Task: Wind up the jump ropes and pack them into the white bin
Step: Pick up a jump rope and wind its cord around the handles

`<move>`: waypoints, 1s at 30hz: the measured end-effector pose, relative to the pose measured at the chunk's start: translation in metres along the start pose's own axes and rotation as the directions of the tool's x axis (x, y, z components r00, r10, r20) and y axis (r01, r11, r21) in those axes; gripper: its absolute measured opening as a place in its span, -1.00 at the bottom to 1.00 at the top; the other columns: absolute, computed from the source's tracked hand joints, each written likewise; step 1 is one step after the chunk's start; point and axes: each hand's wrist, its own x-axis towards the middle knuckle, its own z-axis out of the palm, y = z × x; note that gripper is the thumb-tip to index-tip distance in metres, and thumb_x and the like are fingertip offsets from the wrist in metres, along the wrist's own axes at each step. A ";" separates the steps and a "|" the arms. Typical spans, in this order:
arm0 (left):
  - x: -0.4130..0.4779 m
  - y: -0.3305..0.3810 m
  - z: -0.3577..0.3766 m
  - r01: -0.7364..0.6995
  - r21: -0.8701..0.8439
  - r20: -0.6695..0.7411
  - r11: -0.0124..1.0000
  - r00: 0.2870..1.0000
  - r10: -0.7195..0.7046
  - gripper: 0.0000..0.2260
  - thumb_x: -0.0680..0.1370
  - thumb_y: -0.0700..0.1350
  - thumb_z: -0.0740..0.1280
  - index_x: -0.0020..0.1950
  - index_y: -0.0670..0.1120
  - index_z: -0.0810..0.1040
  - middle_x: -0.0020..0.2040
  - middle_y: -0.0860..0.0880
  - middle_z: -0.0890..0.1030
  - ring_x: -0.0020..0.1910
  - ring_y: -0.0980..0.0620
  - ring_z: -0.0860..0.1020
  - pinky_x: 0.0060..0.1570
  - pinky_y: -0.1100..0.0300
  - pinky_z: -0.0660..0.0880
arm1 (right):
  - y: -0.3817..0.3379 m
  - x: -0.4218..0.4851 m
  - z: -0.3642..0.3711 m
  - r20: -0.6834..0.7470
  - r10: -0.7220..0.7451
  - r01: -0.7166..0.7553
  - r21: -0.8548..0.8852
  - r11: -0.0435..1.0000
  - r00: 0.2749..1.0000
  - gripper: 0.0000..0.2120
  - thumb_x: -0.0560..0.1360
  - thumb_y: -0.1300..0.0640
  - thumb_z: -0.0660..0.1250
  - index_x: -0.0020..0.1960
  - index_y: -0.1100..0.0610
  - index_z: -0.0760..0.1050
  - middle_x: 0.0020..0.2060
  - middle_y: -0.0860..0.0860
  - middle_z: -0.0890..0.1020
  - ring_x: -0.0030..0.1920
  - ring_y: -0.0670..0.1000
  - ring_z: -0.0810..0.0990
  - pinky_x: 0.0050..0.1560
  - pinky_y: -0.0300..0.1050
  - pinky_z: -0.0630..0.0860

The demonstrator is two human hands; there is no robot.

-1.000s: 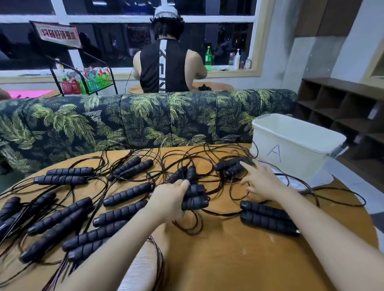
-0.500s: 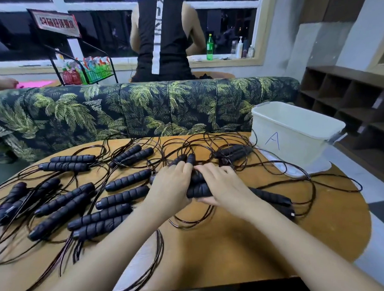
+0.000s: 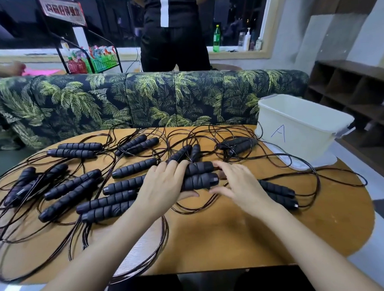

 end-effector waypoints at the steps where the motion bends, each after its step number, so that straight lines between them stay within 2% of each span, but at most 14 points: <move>1: 0.001 -0.002 0.001 0.035 -0.020 0.011 0.999 0.999 -0.035 -0.30 0.37 0.45 0.12 0.21 -0.09 0.42 -0.14 -0.04 0.53 -0.24 -0.10 0.53 -0.31 0.06 0.43 | 0.002 0.000 0.002 -0.033 0.011 -0.013 -0.044 0.999 0.999 -0.43 0.52 -0.20 0.24 0.42 0.07 0.32 0.22 -0.08 0.53 0.24 0.00 0.45 0.26 -0.12 0.27; 2: 0.003 -0.004 0.002 0.069 -0.040 0.020 0.997 0.997 -0.068 -0.30 0.38 0.45 0.11 0.21 -0.09 0.42 -0.13 -0.04 0.55 -0.22 -0.11 0.54 -0.30 0.06 0.45 | 0.003 0.000 0.005 -0.077 0.033 -0.036 -0.035 0.999 0.997 -0.55 0.57 -0.13 0.21 0.37 0.07 0.39 0.13 -0.08 0.57 0.16 -0.01 0.49 0.17 -0.12 0.33; 4: 0.008 -0.003 0.000 0.139 -0.106 0.027 0.985 0.990 -0.137 -0.31 0.39 0.44 0.09 0.21 -0.09 0.45 -0.10 -0.05 0.57 -0.19 -0.14 0.57 -0.28 0.05 0.49 | 0.002 -0.001 0.010 -0.144 0.137 -0.106 0.201 0.974 0.980 -0.76 0.62 0.03 0.18 0.21 0.08 0.49 -0.13 -0.13 0.57 -0.11 -0.08 0.51 -0.11 -0.13 0.38; 6: 0.016 -0.005 -0.009 0.292 -0.243 0.063 0.925 0.956 -0.286 -0.36 0.40 0.40 0.17 0.24 -0.06 0.44 0.00 -0.06 0.59 -0.07 -0.16 0.58 -0.19 0.03 0.50 | 0.000 -0.003 0.017 -0.110 0.264 -0.160 0.561 0.812 0.958 -0.80 0.65 0.12 0.12 0.01 0.10 0.52 -0.36 -0.12 0.45 -0.33 -0.10 0.41 -0.26 -0.14 0.36; 8: 0.024 -0.011 -0.017 0.447 -0.391 0.085 0.805 0.888 -0.452 -0.42 0.41 0.33 0.26 0.28 -0.01 0.41 0.11 -0.04 0.59 0.05 -0.16 0.57 -0.09 0.02 0.49 | -0.006 -0.008 0.021 -0.034 0.298 -0.178 0.734 0.655 0.954 -0.73 0.66 0.12 0.08 -0.10 0.12 0.49 -0.41 -0.08 0.39 -0.37 -0.12 0.37 -0.27 -0.19 0.35; 10: 0.028 -0.012 -0.021 0.450 -0.461 0.061 0.765 0.876 -0.479 -0.45 0.42 0.30 0.28 0.29 0.03 0.39 0.14 0.00 0.59 0.09 -0.14 0.57 -0.04 0.04 0.48 | -0.020 -0.013 0.030 0.040 0.251 -0.182 0.796 0.578 0.967 -0.72 0.65 0.11 0.06 -0.13 0.13 0.47 -0.43 -0.12 0.38 -0.36 -0.15 0.36 -0.26 -0.25 0.33; 14: 0.030 0.003 -0.021 0.295 -0.647 0.061 0.703 0.939 -0.338 -0.46 0.42 0.28 0.32 0.30 0.04 0.40 0.11 0.07 0.61 0.09 -0.03 0.57 0.01 0.11 0.46 | -0.035 -0.007 0.042 0.141 0.121 -0.181 0.873 0.453 0.983 -0.72 0.67 0.11 0.06 -0.14 0.12 0.44 -0.39 -0.01 0.39 -0.31 -0.05 0.36 -0.16 -0.22 0.35; 17: 0.024 0.009 -0.022 0.149 -0.793 0.130 0.590 0.989 -0.074 -0.48 0.41 0.29 0.29 0.28 0.07 0.43 0.03 0.14 0.61 0.03 0.10 0.58 0.06 0.06 0.50 | -0.027 0.006 0.030 0.204 0.039 -0.195 0.841 0.505 0.978 -0.77 0.65 0.06 0.12 0.02 0.10 0.53 -0.21 -0.03 0.55 -0.17 -0.09 0.55 -0.01 -0.24 0.44; 19: 0.019 0.005 -0.020 0.109 -0.824 0.186 0.557 0.979 0.084 -0.50 0.41 0.29 0.32 0.28 0.11 0.44 -0.01 0.19 0.59 0.00 0.19 0.56 0.06 0.08 0.51 | -0.017 0.017 0.018 0.257 0.022 -0.225 0.799 0.558 0.966 -0.82 0.63 0.24 0.15 0.15 0.13 0.49 -0.08 -0.05 0.59 -0.16 -0.35 0.57 -0.04 -0.41 0.45; 20: 0.017 0.003 -0.020 0.098 -0.817 0.214 0.569 0.967 0.139 -0.49 0.41 0.31 0.32 0.29 0.15 0.43 0.00 0.18 0.60 0.00 0.18 0.56 0.07 0.07 0.50 | -0.013 0.024 0.010 0.269 -0.014 -0.203 0.761 0.617 0.963 -0.81 0.61 0.30 0.19 0.18 0.25 0.50 -0.05 0.04 0.61 -0.16 -0.36 0.57 -0.04 -0.36 0.48; 22: 0.014 -0.004 -0.018 0.036 -0.763 0.247 0.646 0.939 0.239 -0.44 0.39 0.39 0.29 0.34 0.25 0.34 0.00 0.13 0.63 -0.01 0.12 0.58 0.03 0.04 0.49 | -0.001 0.036 0.003 0.207 -0.141 0.000 0.561 0.828 0.968 -0.79 0.55 0.24 0.28 0.10 0.34 0.56 -0.07 0.15 0.64 -0.08 -0.11 0.62 0.01 -0.06 0.51; 24: 0.013 -0.006 -0.017 -0.045 -0.660 0.296 0.750 0.902 0.315 -0.38 0.37 0.46 0.22 0.37 0.27 0.31 -0.09 0.10 0.63 -0.11 0.09 0.58 -0.06 0.06 0.50 | 0.005 0.044 0.000 0.241 -0.262 0.188 0.292 0.938 0.935 -0.80 0.53 0.11 0.23 -0.03 0.18 0.59 -0.19 -0.10 0.59 -0.14 -0.09 0.52 -0.03 0.00 0.43; 27: 0.015 -0.005 -0.022 -0.127 -0.513 0.363 0.849 0.864 0.349 -0.39 0.38 0.49 0.16 0.34 0.23 0.35 -0.19 0.09 0.59 -0.22 0.10 0.54 -0.15 0.12 0.51 | 0.007 0.058 -0.010 0.288 -0.430 0.437 0.042 0.898 0.855 -0.83 0.59 0.08 0.24 -0.04 0.06 0.61 -0.22 -0.26 0.47 -0.17 -0.22 0.30 -0.04 -0.12 0.24; 30: 0.017 0.006 -0.017 -0.215 -0.250 0.306 0.944 0.908 0.287 -0.34 0.37 0.50 0.03 0.35 0.17 0.34 -0.10 0.07 0.62 -0.13 0.02 0.60 -0.24 0.17 0.47 | 0.001 0.062 -0.016 0.298 -0.372 0.416 -0.100 0.904 0.879 -0.83 0.61 0.01 0.22 -0.03 0.00 0.57 -0.15 -0.21 0.53 -0.09 -0.14 0.39 0.09 -0.11 0.29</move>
